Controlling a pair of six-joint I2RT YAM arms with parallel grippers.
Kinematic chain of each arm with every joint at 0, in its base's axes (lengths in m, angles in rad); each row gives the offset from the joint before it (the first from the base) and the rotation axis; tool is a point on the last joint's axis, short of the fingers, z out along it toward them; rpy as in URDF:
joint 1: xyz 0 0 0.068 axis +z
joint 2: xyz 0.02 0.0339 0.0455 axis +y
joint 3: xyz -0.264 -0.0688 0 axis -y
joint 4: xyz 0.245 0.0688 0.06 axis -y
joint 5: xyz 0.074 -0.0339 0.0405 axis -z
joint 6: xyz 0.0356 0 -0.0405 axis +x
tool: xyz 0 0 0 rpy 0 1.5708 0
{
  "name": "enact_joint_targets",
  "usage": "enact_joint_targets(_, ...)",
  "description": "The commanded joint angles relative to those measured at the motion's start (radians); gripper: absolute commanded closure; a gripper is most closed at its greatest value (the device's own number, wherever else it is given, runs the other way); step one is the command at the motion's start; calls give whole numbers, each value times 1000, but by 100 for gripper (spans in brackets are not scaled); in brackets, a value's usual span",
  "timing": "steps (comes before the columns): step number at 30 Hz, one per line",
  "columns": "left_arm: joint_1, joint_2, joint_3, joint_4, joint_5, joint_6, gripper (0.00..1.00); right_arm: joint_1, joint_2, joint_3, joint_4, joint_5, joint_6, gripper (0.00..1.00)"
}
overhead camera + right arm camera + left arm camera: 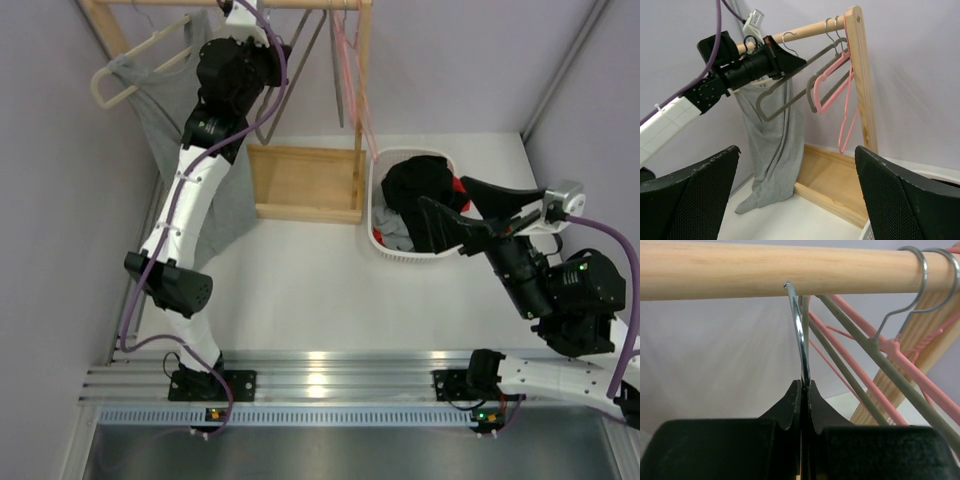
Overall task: Remove the tank top from the hanger
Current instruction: Place the hanger at the clothesline.
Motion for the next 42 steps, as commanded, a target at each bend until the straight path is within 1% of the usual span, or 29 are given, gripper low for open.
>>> enact_joint_targets(1, -2, 61, 142, 49, 2, -12, 100, -9, -32, 6, -52, 24, 0, 4)
enact_joint_targets(9, -2, 119, 150, 197, -12, -38, 100, -8, -46, -5, -61, 48, -19, 3)
enact_joint_targets(13, -5, 102, 141, 211, 1, -47, 100, -9, -44, -13, -66, 50, -16, 3)
enact_joint_targets(17, -5, 62, 91, 230, -1, -46, 100, -9, -41, -11, -69, 50, -17, 2)
enact_joint_targets(20, -5, 58, 89, 268, -13, -37, 100, -9, -35, 0, -67, 45, -16, 0)
enact_joint_targets(28, -4, 160, 201, 288, -25, 22, 100, -9, -39, 24, -109, 37, 0, 1)
enact_joint_targets(30, -2, 194, 219, 291, -60, 28, 100, -9, -41, 32, -119, 36, 3, 1)
enact_joint_targets(32, 2, 225, 245, 291, -51, 19, 100, -9, -50, 43, -129, 36, 7, 1)
enact_joint_targets(36, 5, 253, 250, 291, -41, 2, 100, -9, -67, 44, -136, 39, 13, 1)
enact_joint_targets(42, 5, 303, 273, 303, 27, -20, 100, -8, -62, 47, -136, 37, 18, 1)
